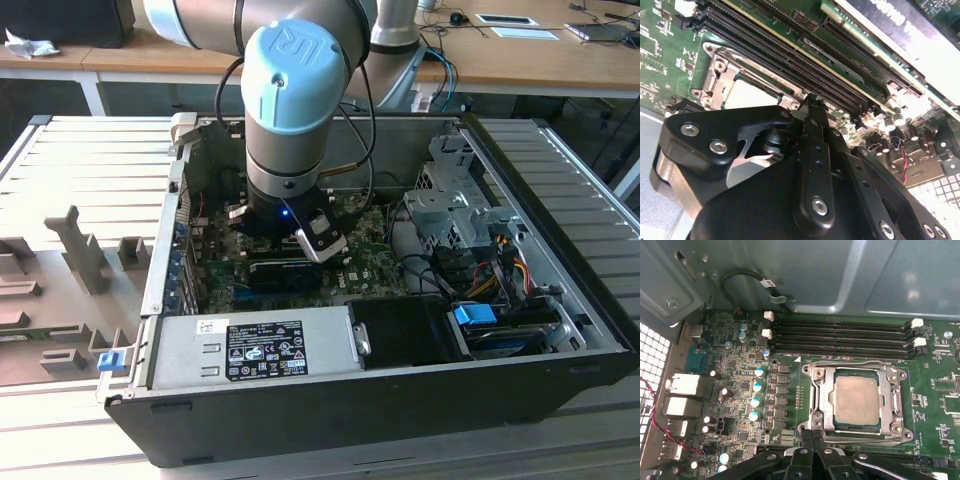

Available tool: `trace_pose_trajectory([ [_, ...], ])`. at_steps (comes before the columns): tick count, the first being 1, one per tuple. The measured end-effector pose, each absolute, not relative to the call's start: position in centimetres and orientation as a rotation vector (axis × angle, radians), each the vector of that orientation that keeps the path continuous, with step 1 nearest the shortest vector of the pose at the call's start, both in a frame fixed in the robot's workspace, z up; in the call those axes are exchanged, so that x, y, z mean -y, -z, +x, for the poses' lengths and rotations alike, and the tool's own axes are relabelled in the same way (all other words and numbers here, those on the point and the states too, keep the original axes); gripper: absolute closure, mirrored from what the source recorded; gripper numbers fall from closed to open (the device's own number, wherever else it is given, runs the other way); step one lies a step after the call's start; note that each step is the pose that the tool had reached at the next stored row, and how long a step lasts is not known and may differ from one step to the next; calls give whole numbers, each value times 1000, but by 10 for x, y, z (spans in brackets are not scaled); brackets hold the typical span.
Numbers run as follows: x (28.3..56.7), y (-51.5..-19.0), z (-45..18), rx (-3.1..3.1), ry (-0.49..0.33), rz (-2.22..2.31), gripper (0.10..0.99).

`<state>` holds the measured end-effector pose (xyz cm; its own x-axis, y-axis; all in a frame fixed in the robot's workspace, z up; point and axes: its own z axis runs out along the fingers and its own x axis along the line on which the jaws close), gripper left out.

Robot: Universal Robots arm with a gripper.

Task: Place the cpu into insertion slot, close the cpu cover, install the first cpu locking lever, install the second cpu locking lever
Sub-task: 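Install the second cpu locking lever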

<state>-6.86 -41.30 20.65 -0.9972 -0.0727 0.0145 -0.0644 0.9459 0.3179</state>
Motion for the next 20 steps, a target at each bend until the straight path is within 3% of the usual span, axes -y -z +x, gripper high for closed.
trace_pose_trajectory([
  [14,413,-191,-76,3064,562,109,980],
  [20,413,-200,-77,3064,564,109,980],
])
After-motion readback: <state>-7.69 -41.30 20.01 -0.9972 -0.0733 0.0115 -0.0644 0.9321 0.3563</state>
